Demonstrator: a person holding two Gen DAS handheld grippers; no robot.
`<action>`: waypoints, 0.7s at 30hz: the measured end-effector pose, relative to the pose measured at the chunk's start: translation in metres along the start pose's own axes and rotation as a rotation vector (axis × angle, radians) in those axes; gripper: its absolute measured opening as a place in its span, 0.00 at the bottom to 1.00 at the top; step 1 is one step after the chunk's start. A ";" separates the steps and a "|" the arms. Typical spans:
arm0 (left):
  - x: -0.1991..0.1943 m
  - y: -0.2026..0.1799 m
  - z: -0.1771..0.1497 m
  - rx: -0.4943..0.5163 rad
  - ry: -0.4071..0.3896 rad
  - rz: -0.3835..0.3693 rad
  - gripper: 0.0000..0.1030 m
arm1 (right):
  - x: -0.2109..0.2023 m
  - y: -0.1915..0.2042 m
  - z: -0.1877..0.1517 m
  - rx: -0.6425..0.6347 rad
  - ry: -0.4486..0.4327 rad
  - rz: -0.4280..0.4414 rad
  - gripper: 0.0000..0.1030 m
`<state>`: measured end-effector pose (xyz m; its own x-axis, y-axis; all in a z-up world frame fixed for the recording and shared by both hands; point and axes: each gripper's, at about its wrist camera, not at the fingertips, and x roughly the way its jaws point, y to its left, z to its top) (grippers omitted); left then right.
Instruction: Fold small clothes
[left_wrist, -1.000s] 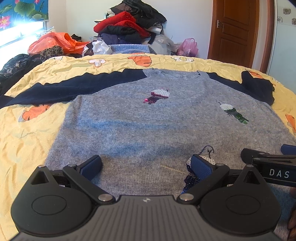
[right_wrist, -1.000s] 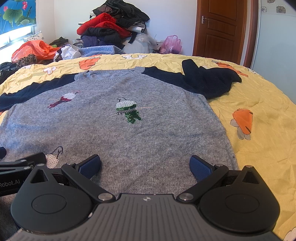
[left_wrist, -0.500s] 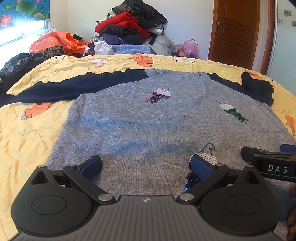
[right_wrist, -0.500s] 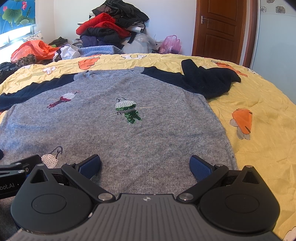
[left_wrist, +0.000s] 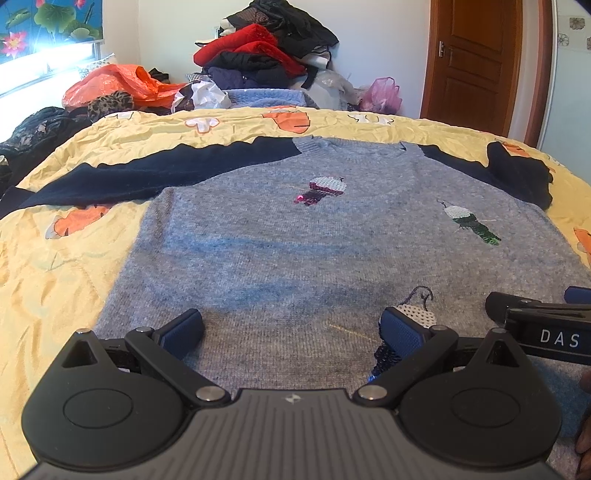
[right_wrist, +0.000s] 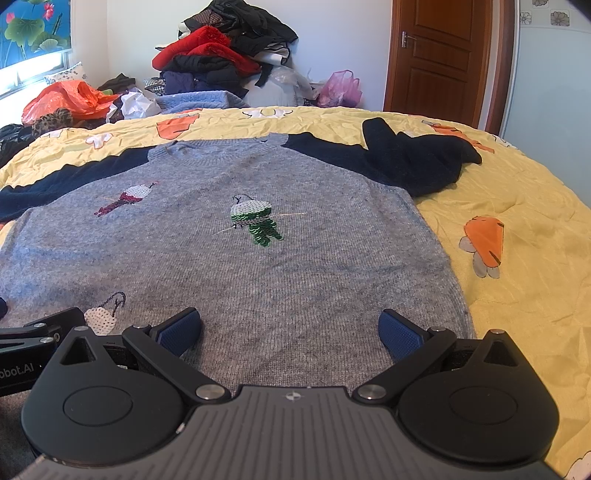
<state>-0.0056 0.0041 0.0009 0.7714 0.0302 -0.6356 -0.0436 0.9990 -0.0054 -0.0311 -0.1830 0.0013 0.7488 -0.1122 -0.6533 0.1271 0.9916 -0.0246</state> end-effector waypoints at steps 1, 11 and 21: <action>0.001 -0.001 0.000 0.000 0.001 0.002 1.00 | 0.000 0.000 0.000 0.000 0.001 -0.003 1.00; 0.004 -0.003 0.003 -0.003 0.007 0.020 1.00 | -0.001 0.001 0.000 0.001 0.000 -0.003 1.00; 0.006 -0.008 0.004 -0.036 0.007 0.070 1.00 | 0.000 0.000 0.000 -0.002 0.001 -0.005 1.00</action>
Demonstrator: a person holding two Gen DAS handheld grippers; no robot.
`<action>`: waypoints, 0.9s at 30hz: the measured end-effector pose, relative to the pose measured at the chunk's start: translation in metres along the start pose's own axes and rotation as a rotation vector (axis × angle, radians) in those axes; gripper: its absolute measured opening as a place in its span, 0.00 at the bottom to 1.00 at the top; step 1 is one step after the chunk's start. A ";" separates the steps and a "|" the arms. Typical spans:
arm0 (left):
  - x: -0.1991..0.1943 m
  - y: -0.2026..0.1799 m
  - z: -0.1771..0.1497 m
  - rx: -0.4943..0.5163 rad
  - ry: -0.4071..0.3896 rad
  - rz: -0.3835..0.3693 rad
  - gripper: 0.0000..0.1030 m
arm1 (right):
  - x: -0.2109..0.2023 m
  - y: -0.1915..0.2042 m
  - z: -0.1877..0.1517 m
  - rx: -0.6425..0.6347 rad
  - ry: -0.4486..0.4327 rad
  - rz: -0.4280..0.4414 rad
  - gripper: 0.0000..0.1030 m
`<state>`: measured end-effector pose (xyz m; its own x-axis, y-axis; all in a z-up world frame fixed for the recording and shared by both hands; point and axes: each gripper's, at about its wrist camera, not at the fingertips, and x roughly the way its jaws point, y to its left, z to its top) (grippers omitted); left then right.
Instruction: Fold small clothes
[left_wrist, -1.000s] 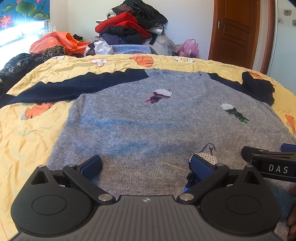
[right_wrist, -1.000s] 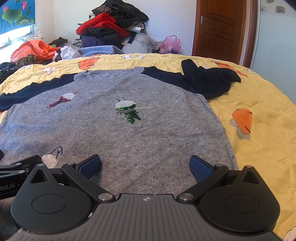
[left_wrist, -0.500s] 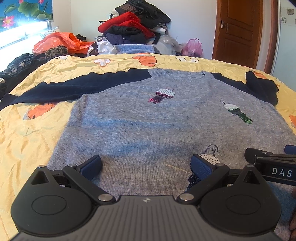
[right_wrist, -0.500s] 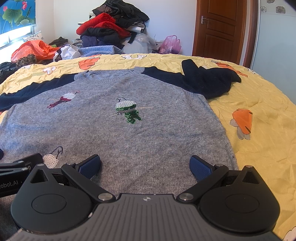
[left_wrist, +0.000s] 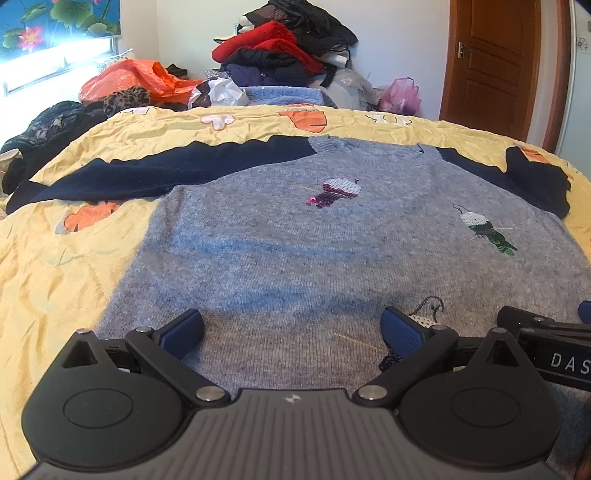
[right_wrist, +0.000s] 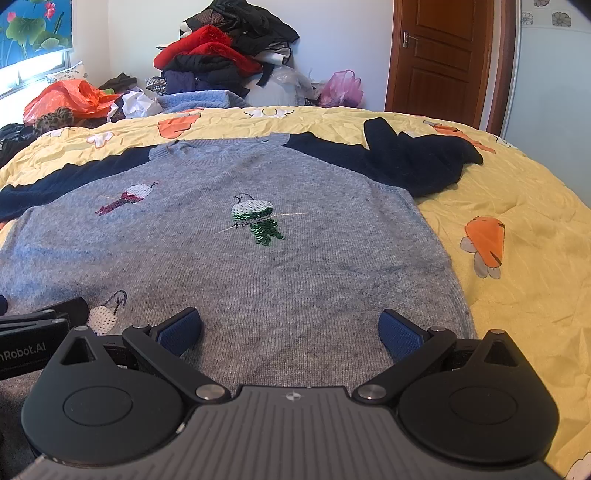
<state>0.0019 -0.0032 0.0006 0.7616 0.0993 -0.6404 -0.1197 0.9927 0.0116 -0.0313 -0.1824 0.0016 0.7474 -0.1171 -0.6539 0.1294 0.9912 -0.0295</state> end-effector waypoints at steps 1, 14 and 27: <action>-0.001 -0.002 0.000 0.000 -0.003 0.010 1.00 | 0.000 0.000 0.000 0.000 0.001 0.001 1.00; 0.005 -0.018 0.026 0.091 -0.096 -0.104 1.00 | -0.007 -0.060 0.037 0.218 -0.058 0.232 1.00; 0.021 -0.019 0.019 0.082 -0.005 -0.173 1.00 | 0.133 -0.266 0.164 0.662 -0.115 0.134 0.97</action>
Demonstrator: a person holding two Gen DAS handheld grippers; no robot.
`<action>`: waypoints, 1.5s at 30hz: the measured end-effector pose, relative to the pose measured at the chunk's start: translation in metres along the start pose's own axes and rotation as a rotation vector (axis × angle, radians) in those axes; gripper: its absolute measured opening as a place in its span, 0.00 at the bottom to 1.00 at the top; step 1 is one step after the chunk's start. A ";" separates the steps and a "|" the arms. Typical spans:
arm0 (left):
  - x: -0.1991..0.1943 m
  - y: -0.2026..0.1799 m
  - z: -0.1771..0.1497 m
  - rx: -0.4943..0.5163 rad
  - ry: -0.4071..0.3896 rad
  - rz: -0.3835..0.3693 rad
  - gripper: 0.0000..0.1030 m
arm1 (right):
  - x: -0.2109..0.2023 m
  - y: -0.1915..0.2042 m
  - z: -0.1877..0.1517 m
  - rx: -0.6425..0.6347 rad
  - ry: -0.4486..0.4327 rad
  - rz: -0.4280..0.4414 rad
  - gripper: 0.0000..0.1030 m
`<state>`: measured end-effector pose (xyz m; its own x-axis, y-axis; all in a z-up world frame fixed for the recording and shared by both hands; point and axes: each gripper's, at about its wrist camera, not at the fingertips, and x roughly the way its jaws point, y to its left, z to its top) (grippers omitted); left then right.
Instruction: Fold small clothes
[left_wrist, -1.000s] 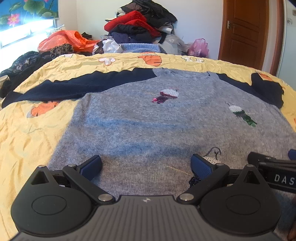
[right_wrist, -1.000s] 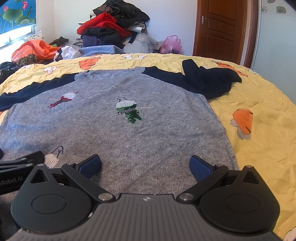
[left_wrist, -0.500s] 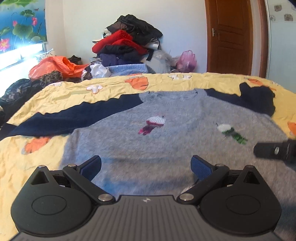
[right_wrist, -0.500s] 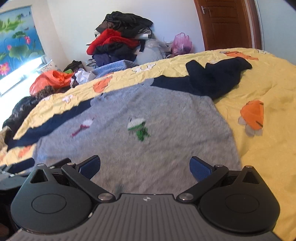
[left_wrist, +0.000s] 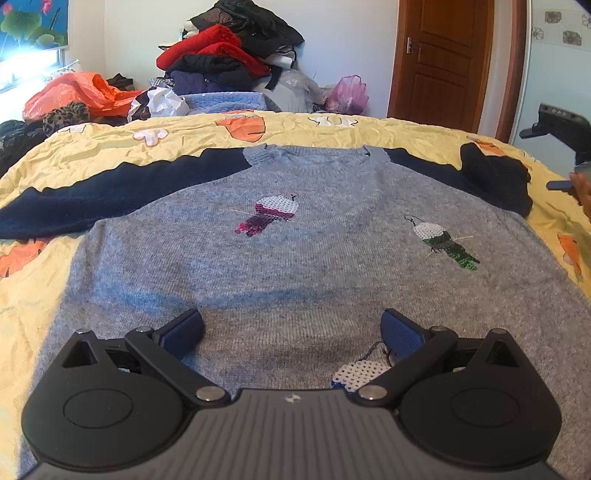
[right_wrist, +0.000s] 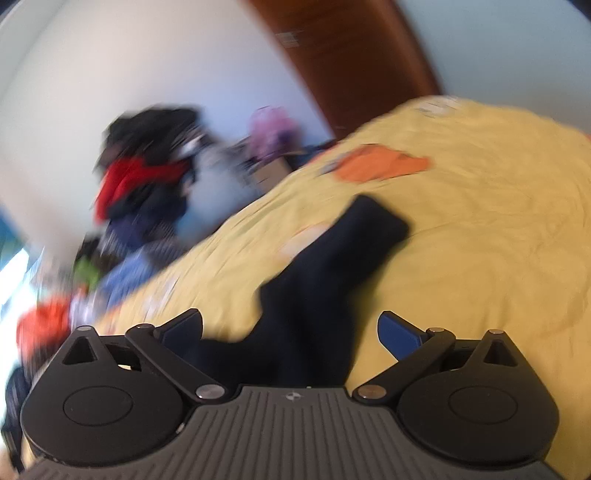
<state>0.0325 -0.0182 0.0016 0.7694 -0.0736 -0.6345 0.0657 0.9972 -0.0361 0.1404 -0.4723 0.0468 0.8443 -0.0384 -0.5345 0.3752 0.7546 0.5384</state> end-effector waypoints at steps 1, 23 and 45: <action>-0.001 0.001 0.000 -0.006 -0.002 -0.004 1.00 | 0.013 -0.013 0.013 0.059 -0.003 -0.017 0.94; -0.002 0.016 0.003 -0.096 -0.033 -0.061 1.00 | 0.037 -0.016 0.032 -0.039 -0.147 -0.086 0.24; -0.008 0.028 0.001 -0.138 -0.053 -0.115 1.00 | -0.041 0.147 -0.169 -0.326 0.108 0.290 0.32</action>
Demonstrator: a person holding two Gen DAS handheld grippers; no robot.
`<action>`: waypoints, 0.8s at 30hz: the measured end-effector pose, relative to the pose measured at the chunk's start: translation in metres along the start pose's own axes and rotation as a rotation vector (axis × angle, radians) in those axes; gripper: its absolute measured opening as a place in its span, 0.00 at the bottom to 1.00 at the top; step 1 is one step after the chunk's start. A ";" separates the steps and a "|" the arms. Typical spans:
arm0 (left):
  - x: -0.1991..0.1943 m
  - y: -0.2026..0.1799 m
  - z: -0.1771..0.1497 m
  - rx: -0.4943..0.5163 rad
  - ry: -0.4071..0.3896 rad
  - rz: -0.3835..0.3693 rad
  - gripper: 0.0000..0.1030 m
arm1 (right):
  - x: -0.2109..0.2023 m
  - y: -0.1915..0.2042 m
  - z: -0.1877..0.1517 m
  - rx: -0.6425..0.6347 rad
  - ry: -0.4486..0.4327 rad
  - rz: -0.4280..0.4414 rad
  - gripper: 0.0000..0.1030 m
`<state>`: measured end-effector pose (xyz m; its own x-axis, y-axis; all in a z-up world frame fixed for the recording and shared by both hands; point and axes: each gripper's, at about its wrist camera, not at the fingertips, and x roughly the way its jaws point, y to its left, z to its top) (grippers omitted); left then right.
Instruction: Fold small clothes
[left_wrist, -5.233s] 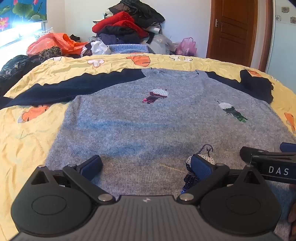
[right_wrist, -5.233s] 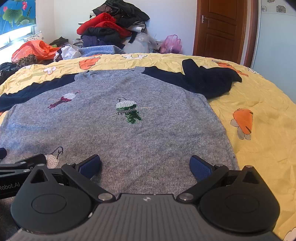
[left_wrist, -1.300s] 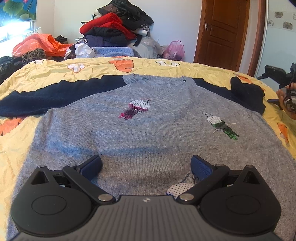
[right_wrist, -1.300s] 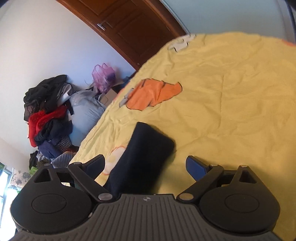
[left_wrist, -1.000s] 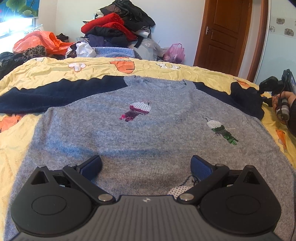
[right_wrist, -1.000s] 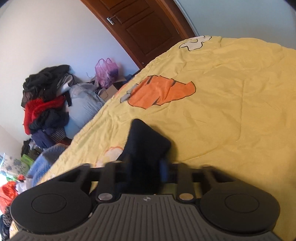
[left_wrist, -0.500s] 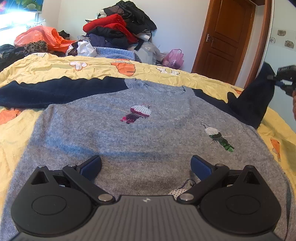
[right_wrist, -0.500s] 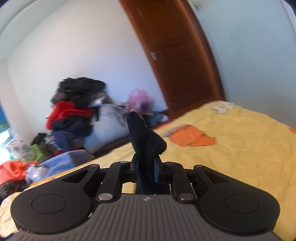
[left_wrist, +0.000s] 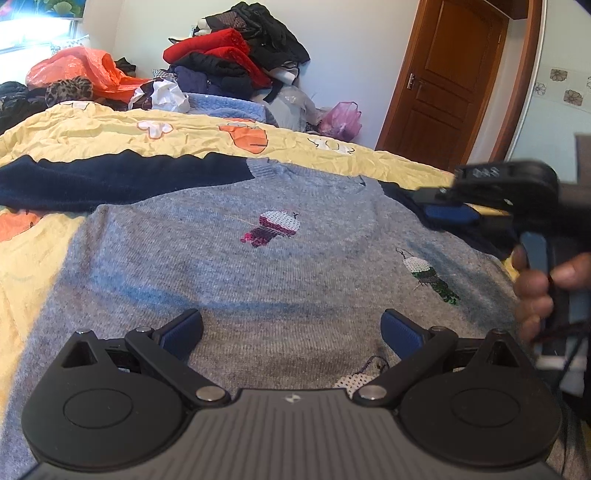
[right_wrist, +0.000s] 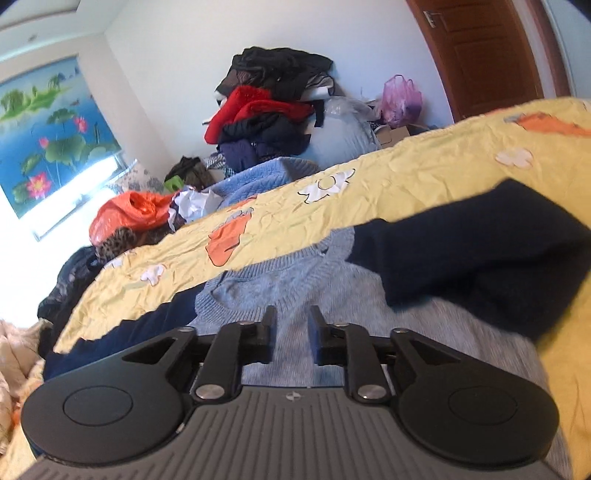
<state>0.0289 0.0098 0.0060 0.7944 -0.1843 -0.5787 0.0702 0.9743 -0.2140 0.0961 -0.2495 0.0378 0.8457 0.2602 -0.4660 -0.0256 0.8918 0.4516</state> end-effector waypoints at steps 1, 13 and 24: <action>-0.001 0.000 0.003 -0.003 -0.001 -0.009 1.00 | -0.010 -0.004 -0.003 0.019 -0.006 -0.003 0.38; 0.123 -0.033 0.115 -0.518 0.209 -0.504 1.00 | -0.046 -0.079 -0.043 0.243 -0.043 0.024 0.70; 0.220 -0.082 0.110 -0.569 0.367 -0.530 0.61 | -0.053 -0.094 -0.044 0.372 -0.097 0.121 0.70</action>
<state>0.2639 -0.0969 -0.0174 0.4898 -0.7226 -0.4877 -0.0145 0.5525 -0.8334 0.0298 -0.3305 -0.0135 0.8954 0.3026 -0.3266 0.0518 0.6578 0.7514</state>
